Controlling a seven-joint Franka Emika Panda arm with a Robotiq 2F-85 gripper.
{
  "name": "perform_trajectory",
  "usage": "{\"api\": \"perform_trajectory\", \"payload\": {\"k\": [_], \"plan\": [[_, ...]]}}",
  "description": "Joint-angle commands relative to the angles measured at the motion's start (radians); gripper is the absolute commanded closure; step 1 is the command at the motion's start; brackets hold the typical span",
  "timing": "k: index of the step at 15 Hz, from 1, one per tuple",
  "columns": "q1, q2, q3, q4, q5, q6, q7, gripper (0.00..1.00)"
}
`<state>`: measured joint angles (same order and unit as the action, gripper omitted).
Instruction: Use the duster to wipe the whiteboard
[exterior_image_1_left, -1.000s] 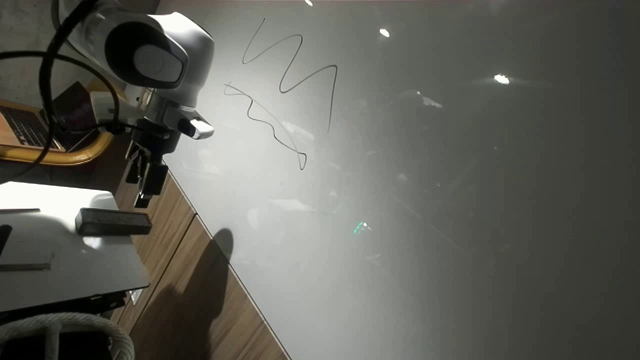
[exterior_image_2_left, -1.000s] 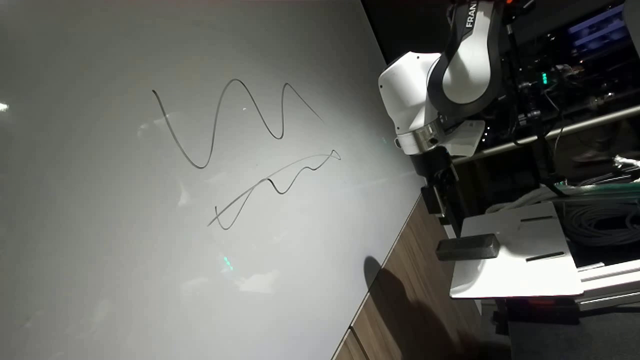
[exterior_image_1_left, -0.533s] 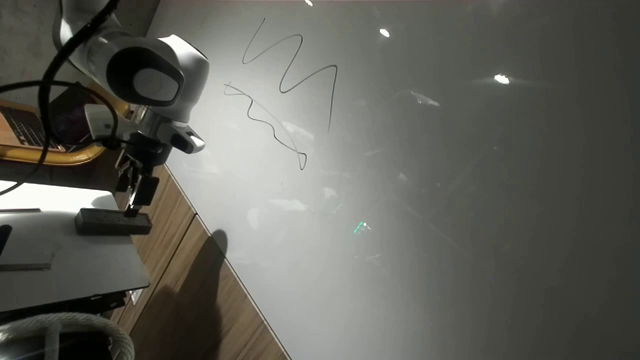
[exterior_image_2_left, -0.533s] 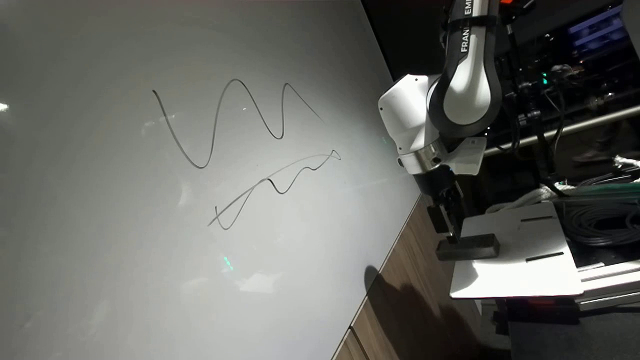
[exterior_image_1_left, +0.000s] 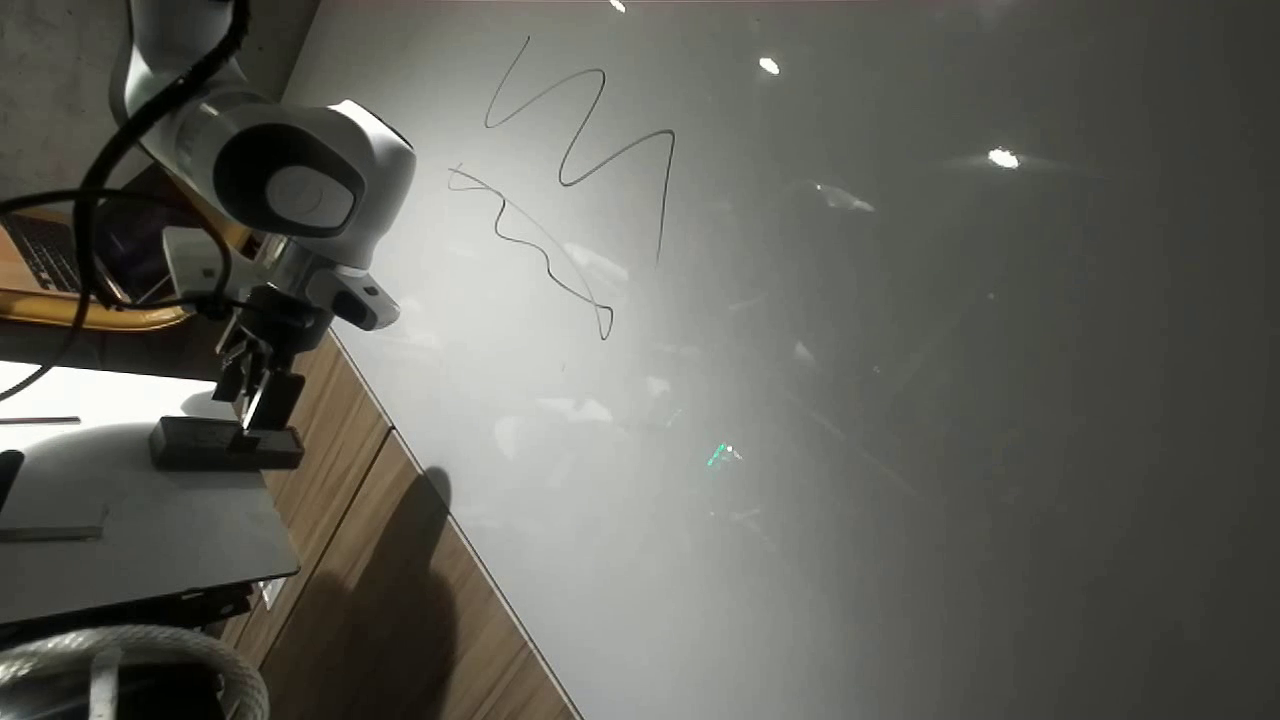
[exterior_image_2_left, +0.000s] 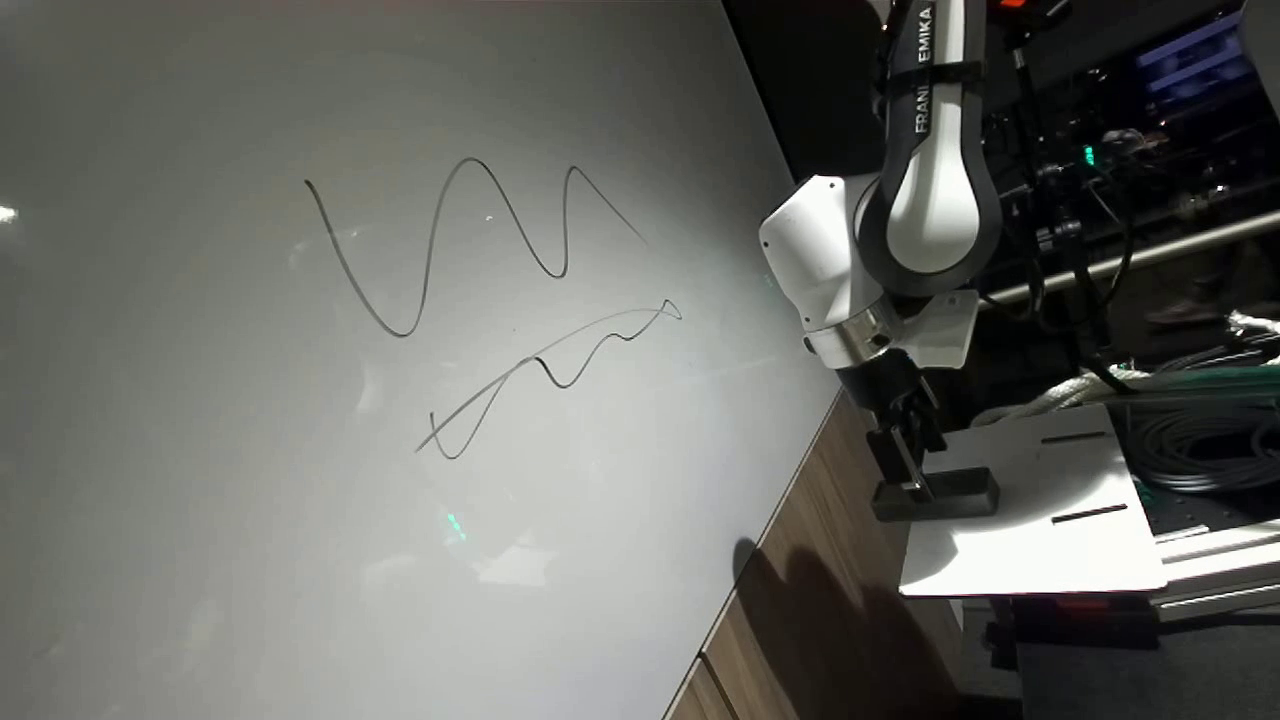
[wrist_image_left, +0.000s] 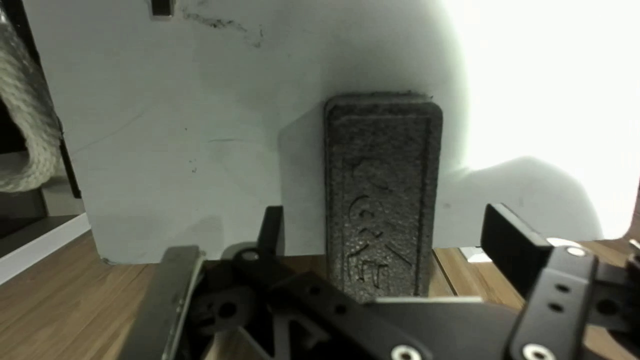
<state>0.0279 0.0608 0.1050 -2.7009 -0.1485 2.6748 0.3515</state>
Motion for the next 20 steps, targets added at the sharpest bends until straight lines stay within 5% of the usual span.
{"api": "perform_trajectory", "payload": {"k": [1,8,12,15,20], "plan": [[0.019,0.025,-0.034,0.010,-0.009,0.024,-0.004,0.00],[0.037,0.058,-0.045,0.023,-0.014,0.026,0.003,0.00],[0.048,0.072,-0.051,0.032,-0.017,0.026,0.006,0.44],[0.054,0.075,-0.057,0.040,-0.019,0.024,0.009,0.66],[0.083,0.024,-0.061,0.048,-0.086,-0.002,0.064,0.71]]}}
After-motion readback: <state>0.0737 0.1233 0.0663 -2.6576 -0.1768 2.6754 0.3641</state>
